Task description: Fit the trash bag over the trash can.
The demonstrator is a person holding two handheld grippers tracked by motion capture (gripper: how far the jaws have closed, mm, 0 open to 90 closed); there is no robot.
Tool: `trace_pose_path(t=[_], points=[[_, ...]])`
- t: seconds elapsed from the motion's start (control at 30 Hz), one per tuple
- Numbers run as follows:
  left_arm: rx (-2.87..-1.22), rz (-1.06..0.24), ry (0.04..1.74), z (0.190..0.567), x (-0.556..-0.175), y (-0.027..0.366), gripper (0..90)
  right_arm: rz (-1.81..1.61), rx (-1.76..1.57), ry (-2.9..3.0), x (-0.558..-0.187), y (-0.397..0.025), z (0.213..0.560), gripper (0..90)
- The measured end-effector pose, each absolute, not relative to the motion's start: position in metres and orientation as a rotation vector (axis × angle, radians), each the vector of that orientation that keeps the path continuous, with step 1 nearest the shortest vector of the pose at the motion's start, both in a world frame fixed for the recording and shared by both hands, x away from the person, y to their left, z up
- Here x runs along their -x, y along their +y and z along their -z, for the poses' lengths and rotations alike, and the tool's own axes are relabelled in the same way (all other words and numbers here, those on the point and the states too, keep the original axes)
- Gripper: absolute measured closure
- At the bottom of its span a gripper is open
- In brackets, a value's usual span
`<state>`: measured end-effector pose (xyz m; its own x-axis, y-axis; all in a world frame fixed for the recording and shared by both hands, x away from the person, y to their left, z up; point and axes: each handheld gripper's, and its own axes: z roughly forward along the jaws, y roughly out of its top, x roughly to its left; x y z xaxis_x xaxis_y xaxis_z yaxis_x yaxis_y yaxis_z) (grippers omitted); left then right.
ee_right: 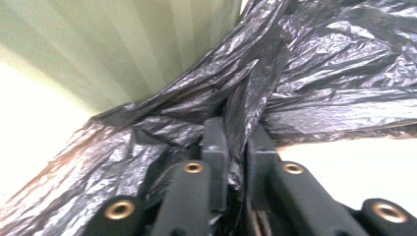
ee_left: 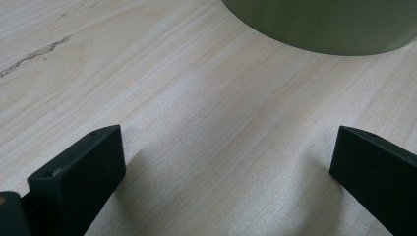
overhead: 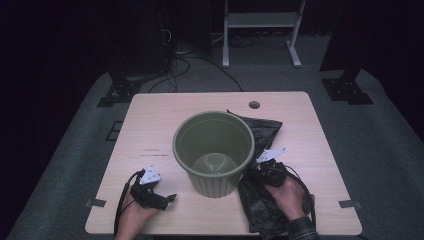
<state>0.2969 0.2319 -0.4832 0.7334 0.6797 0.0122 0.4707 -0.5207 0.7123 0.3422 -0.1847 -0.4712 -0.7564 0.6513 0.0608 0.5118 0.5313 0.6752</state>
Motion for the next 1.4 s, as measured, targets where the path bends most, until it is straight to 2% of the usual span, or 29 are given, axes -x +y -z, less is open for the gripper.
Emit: trace_pose_path(t=[0.4, 1.23, 1.4], points=[[-2.219, -0.378, 0.863, 0.483, -0.297, 0.232, 0.0, -1.188, -0.922, 2.604, -0.33, -0.199, 0.448, 86.8], [-2.221, -0.378, 0.862, 0.483, -0.297, 0.232, 0.0, -1.521, -0.586, 2.53, -0.299, -0.213, 0.341, 86.2], [-2.221, -0.377, 0.863, 0.483, -0.297, 0.232, 0.0, -1.549, -0.539, 2.525, -0.295, -0.217, 0.33, 86.2]])
